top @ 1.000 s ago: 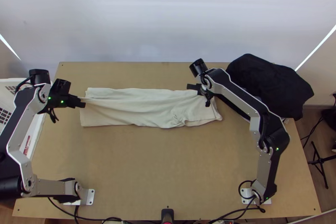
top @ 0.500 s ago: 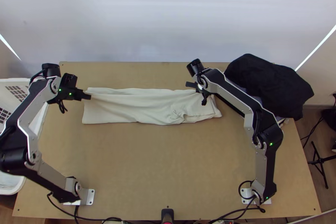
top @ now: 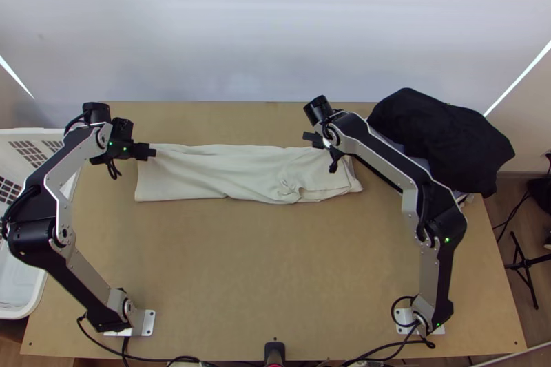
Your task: Fold the t-shirt
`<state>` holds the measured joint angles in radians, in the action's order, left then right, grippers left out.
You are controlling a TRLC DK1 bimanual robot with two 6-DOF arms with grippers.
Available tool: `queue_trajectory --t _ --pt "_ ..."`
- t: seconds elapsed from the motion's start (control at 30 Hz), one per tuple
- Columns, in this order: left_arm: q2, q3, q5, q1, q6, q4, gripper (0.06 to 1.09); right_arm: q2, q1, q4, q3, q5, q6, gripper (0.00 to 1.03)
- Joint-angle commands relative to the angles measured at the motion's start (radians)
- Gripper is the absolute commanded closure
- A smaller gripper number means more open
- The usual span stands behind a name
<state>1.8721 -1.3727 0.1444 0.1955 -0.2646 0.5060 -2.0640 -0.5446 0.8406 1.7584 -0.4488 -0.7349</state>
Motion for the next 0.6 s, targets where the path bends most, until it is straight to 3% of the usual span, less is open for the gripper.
queue_trajectory --t 0.0,0.13,0.43,0.57 --pt "-0.004 -0.003 -0.016 0.028 0.157 -0.084 0.26 0.087 -0.014 -0.008 -0.005 -0.002 -0.02 0.08" --pt "-0.054 0.007 0.077 0.125 0.249 -0.104 0.26 0.197 -0.025 -0.012 0.0 0.001 -0.038 0.07" --pt "-0.102 0.084 0.581 0.375 0.289 0.005 0.26 0.323 -0.069 0.02 0.0 0.085 -0.078 0.07" --pt "-0.094 0.164 0.659 0.392 0.288 0.009 0.26 0.323 -0.084 0.064 0.001 0.13 -0.126 0.07"
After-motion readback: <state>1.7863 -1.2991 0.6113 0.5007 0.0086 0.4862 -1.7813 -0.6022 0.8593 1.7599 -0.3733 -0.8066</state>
